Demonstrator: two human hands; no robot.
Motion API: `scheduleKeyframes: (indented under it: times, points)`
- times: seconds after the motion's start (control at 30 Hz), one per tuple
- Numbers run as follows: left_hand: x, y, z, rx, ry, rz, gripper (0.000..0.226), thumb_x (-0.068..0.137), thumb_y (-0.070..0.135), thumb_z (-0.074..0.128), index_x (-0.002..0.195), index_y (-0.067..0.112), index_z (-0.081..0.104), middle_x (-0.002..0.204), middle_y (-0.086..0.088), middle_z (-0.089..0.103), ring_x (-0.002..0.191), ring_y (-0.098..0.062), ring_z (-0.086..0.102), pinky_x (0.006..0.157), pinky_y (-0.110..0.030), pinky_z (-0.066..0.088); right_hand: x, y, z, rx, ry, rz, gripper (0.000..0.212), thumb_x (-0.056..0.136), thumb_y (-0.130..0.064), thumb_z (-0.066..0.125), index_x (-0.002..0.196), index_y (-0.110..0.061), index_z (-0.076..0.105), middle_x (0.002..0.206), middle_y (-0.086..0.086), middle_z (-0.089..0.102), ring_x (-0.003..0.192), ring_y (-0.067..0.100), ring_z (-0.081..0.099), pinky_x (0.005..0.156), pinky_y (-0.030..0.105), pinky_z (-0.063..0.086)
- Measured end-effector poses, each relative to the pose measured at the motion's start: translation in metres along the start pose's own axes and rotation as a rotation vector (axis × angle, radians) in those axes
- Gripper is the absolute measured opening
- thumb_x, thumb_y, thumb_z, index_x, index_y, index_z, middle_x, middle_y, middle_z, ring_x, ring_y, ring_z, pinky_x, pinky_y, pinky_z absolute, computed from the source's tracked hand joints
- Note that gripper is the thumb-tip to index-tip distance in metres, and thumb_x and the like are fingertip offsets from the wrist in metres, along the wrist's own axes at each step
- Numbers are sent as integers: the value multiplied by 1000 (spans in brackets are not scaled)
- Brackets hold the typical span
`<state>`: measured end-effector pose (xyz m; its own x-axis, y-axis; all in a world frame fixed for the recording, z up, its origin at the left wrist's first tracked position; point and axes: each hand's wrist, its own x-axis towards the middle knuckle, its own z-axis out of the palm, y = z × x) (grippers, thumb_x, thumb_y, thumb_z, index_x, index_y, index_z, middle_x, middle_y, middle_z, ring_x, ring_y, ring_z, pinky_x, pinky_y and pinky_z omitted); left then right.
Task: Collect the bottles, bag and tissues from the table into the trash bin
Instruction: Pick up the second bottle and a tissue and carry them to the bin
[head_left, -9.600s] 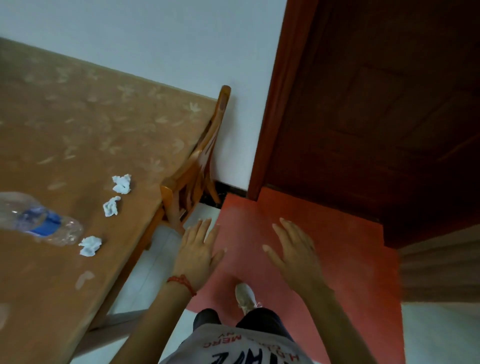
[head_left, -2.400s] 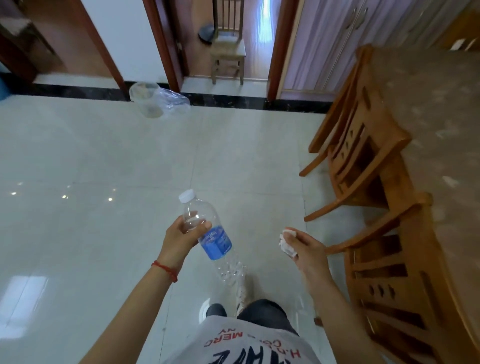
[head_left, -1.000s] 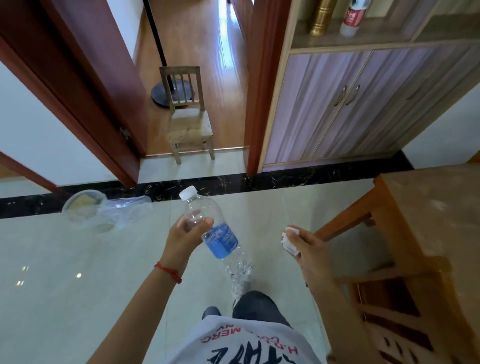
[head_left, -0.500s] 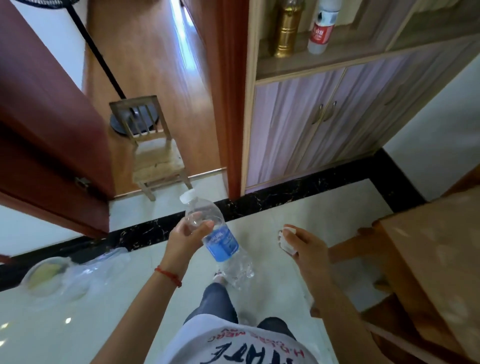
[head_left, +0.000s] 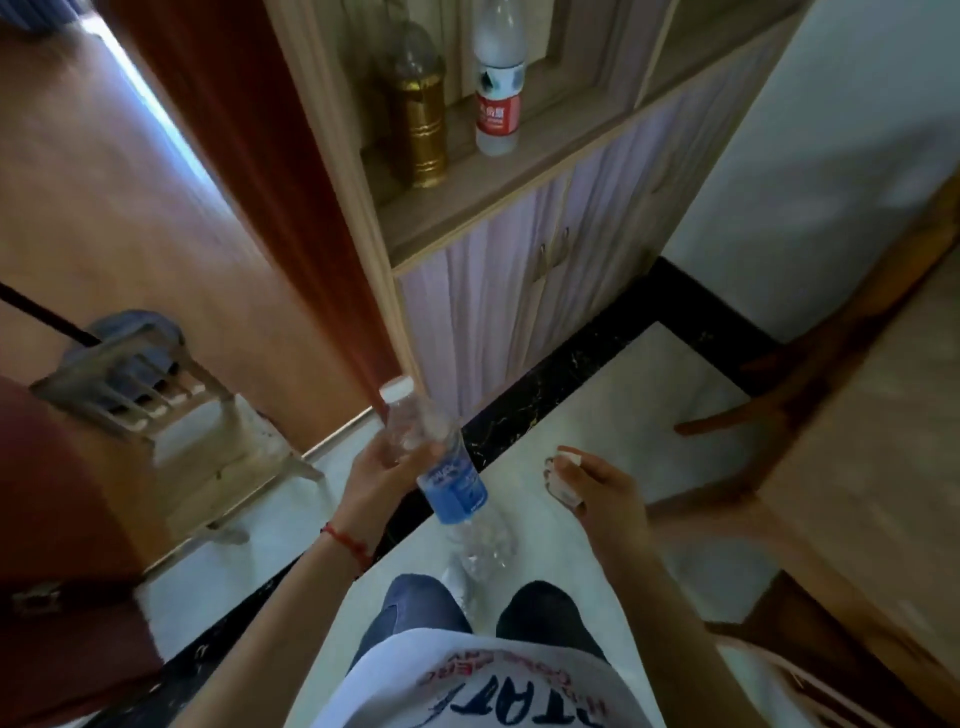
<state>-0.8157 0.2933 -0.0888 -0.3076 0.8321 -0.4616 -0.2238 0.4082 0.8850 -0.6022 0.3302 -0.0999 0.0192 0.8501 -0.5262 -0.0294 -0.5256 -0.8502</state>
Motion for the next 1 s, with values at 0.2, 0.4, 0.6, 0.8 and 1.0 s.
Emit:
scheduleKeyframes:
  times: [0.2,0.4,0.6,0.8,1.0]
  points:
    - [67,22,36,125,-82,-61,57,62,38,76,112,15,59,119,-15,61,104,-29,60,96,-50,46,33,-28,-14,123,154,23,9,79,-4,67,86,-10,70,82,9,69,83,26,64,86,40,51]
    - [127,43,100,223,-228,-71,59,48,50,77,98,23,62,108,-9,66,101,-27,63,93,-53,48,70,-61,-51,182,285,7,6,82,-10,65,86,-10,69,81,5,67,74,16,61,62,20,48]
    - [166,72,185,240,-431,-11,26,71,27,74,94,23,61,98,-5,67,92,-20,64,81,-35,52,103,-87,-93,261,426,12,12,82,-9,65,92,-3,68,80,6,65,72,16,59,49,8,46]
    - [203,90,244,206,-527,-4,41,58,34,77,95,19,65,92,-1,70,83,-11,67,68,-21,53,142,-115,-127,404,491,2,6,82,-6,64,85,-6,69,78,8,67,73,17,63,63,15,54]
    - [249,105,291,176,-562,-8,47,53,36,77,94,17,65,86,0,72,78,-8,68,65,-20,53,187,-140,-146,453,515,-21,11,81,-8,65,90,-4,69,80,8,69,72,15,65,65,19,54]
